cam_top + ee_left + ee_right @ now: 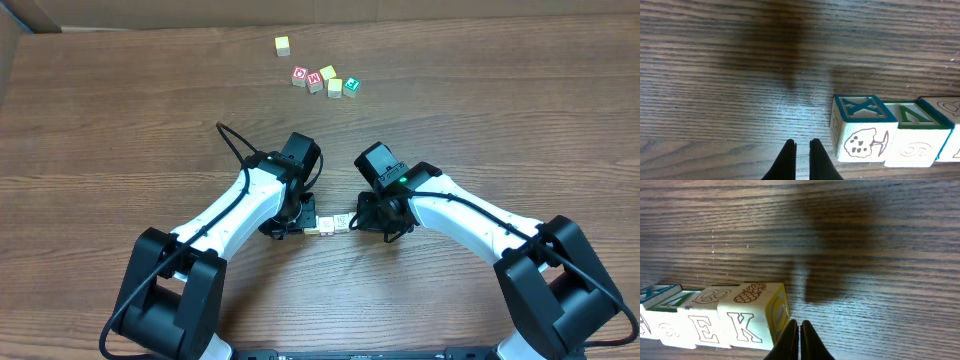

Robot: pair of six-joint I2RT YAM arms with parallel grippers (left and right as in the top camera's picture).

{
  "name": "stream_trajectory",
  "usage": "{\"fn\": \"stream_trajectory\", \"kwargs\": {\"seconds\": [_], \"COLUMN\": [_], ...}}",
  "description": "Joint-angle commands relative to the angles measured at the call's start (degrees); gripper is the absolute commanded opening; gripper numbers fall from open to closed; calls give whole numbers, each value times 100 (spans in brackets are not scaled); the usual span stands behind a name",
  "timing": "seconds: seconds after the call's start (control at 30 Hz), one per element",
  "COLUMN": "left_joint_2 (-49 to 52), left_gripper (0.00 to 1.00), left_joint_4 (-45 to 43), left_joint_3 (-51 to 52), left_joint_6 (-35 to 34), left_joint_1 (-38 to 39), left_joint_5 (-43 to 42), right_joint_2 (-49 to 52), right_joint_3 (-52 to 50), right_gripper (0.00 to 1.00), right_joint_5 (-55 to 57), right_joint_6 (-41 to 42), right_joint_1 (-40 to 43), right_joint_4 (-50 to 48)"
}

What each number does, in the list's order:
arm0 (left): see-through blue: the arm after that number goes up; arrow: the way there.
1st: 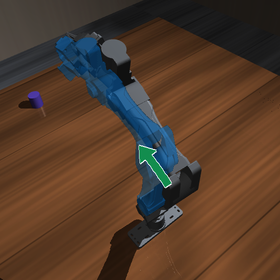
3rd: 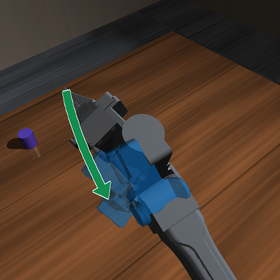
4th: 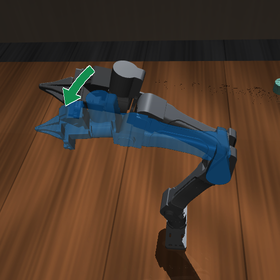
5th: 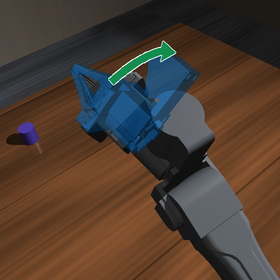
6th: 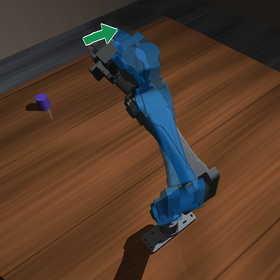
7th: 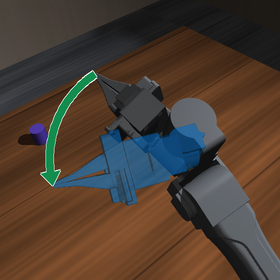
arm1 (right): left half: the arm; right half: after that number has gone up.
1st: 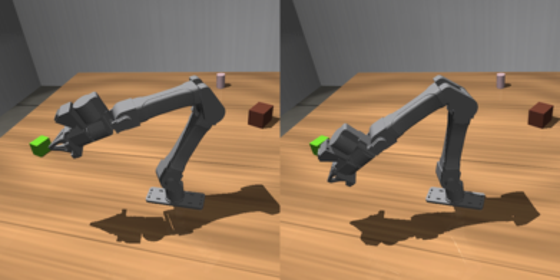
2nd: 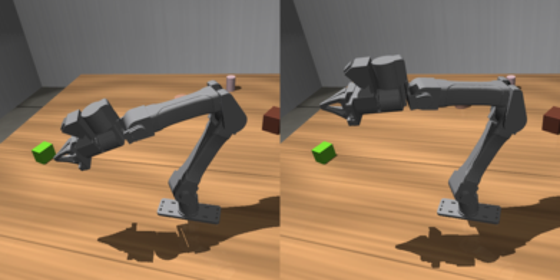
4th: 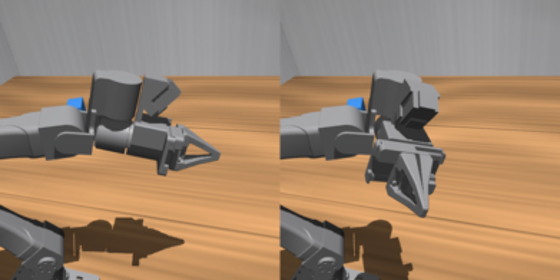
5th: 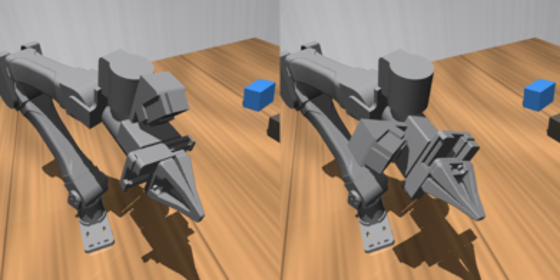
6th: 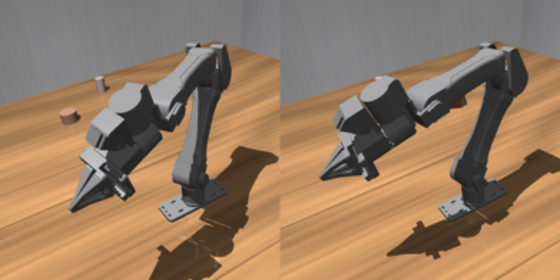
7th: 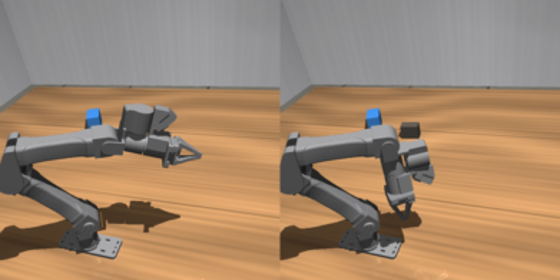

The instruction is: Flip 4 blocks

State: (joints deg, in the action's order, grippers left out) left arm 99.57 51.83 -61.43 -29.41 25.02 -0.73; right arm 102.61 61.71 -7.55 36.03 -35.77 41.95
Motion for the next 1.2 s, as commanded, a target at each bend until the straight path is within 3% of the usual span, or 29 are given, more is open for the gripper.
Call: {"fn": "stream_trajectory", "kwargs": {"seconds": [0.0, 0.73, 1.17], "left_joint_2": [57, 57, 57], "left_gripper": [4, 4, 4], "left_joint_4": [-9, -323, -435], "left_joint_3": [61, 256, 256], "left_joint_6": [114, 111, 114], "left_joint_1": [-24, -24, -24], "left_joint_5": [111, 94, -79], "right_joint_2": [-57, -57, -57], "right_joint_3": [-37, -37, -37], "right_gripper": [6, 6, 6], "right_joint_5": [-24, -31, -756], "right_joint_6": [24, 26, 24], "right_joint_1": [-17, -17, -17], "right_joint_4": [-35, -42, -389]}}
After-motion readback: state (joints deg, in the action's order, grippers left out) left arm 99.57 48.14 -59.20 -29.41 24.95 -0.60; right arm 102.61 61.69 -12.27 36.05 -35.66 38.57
